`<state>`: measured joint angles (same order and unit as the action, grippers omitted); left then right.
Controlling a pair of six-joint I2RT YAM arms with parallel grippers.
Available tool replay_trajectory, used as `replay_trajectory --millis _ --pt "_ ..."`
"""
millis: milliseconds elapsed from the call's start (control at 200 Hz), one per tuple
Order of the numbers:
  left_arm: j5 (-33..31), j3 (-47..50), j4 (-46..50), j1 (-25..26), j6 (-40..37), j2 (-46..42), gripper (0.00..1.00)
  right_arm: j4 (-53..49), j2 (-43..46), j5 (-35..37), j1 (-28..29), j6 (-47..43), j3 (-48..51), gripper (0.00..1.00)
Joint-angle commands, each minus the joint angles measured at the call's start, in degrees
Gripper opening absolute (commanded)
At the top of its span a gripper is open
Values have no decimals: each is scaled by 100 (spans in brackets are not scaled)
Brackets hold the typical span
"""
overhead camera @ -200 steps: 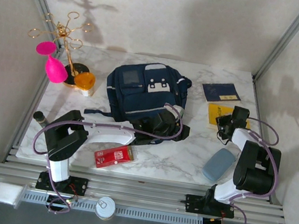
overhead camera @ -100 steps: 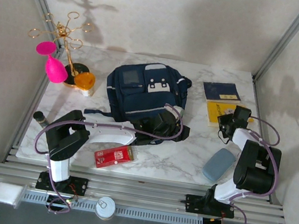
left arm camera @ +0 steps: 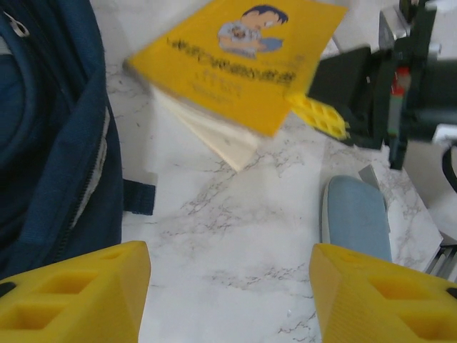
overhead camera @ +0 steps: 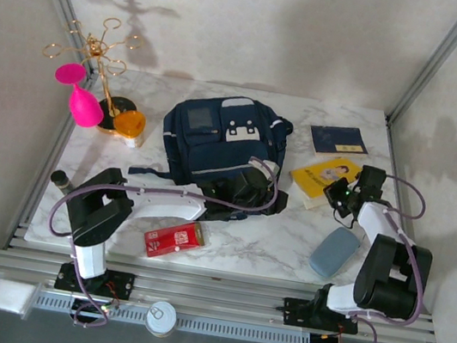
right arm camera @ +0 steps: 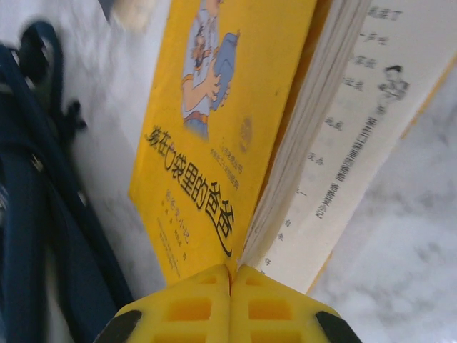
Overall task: Pack the student bag
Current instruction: Pick up the book from the middle-right of the table, then place the book at the middle-right of the table.
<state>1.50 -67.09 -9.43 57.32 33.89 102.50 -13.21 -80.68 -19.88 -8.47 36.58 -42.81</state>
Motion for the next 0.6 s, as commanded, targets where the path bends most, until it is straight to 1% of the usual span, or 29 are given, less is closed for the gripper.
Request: replay_trajectory --millis 0,60,95,175,235,295,345,421,486,596 --pt "-150 -23 235 -68 -79 -282 60 -1020 266 -16 -347 -972 -18 0" --pt "-150 -23 224 -76 -101 -298 60 -887 195 -139 -474 -993 -75 0" --pt "-133 -39 214 -72 -100 -298 60 -880 54 -135 -480 -1018 -231 3" --pt "-99 -127 197 -72 -31 -251 61 -1020 -356 -1 -480 -1022 -675 14" --pt "33 -188 125 -65 43 -198 61 -1025 -495 89 -482 -963 -878 21" --pt "110 -208 28 -63 144 -157 61 -862 -455 257 -497 -769 -839 35" --pt "169 -206 -100 -54 216 -128 61 -674 -429 297 -511 -613 -721 41" --pt "240 -278 -164 -54 291 -20 61 -651 -556 468 -565 -470 -687 49" --pt "305 -388 -127 -54 307 78 61 -609 -672 598 -609 -364 -631 55" --pt "332 -432 -130 -32 289 147 61 -216 -931 338 -615 -236 -588 59"
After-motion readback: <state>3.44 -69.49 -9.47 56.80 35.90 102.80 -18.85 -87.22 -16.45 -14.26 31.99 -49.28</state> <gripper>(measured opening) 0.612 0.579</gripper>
